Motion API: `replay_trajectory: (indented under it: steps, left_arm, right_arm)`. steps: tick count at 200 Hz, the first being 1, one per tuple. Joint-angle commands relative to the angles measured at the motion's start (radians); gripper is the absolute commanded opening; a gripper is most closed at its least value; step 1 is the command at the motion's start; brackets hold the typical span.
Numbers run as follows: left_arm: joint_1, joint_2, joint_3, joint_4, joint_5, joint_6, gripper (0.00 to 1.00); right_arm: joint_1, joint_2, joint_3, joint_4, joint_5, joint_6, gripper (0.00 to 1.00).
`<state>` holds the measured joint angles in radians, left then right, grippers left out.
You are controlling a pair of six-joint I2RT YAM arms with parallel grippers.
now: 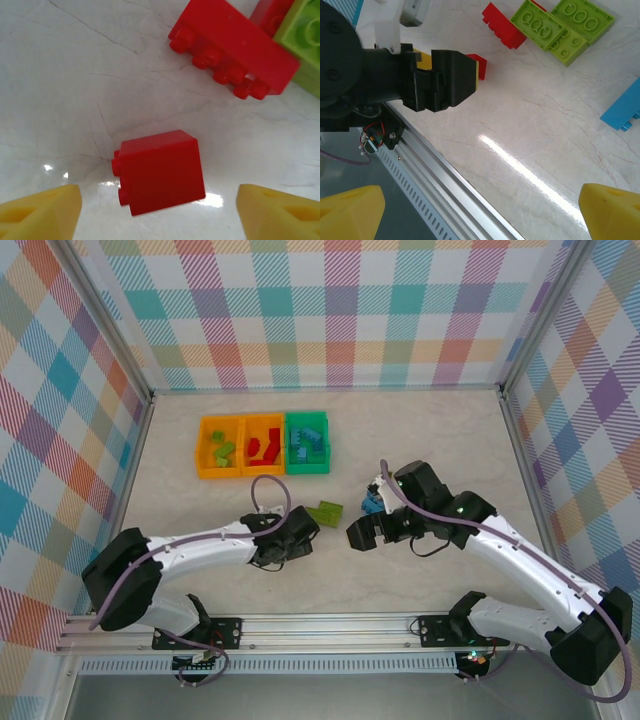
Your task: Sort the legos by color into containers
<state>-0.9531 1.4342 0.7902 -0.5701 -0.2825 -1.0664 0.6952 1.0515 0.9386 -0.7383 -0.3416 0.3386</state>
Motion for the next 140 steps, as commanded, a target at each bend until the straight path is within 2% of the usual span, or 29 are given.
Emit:
replay_trajectory:
  steps: [1,21,53,75,104,125,140]
  left_arm:
    - [0.01,0.038,0.017,0.012,-0.035,0.02,0.75]
    - [0.016,0.065,-0.001,0.047,-0.024,0.022,0.65]
    - [0.016,0.053,-0.001,0.05,-0.017,0.023,0.33]
    - [0.023,-0.022,0.026,0.014,-0.055,0.078,0.21]
    - [0.083,-0.132,0.112,-0.076,-0.196,0.174,0.19]
    - [0.21,-0.178,0.149,-0.025,-0.236,0.272,0.21]
    - [0.31,-0.169,0.185,0.022,-0.202,0.313,0.21]
  right_arm:
    - [0.007,-0.016,-0.013,-0.004,0.002,0.02,1.0]
    - [0.007,-0.023,-0.022,-0.001,-0.006,0.027,1.0]
    - [0.007,-0.039,-0.026,0.001,0.026,0.04,1.0]
    - [0.007,-0.055,-0.029,0.039,-0.021,0.044,1.0]
    - [0.007,-0.101,-0.058,0.144,-0.017,0.069,1.0]
    - [0.007,-0.121,-0.07,0.192,0.035,0.081,1.0]
    - [0.007,-0.123,-0.07,0.205,0.055,0.088,1.0]
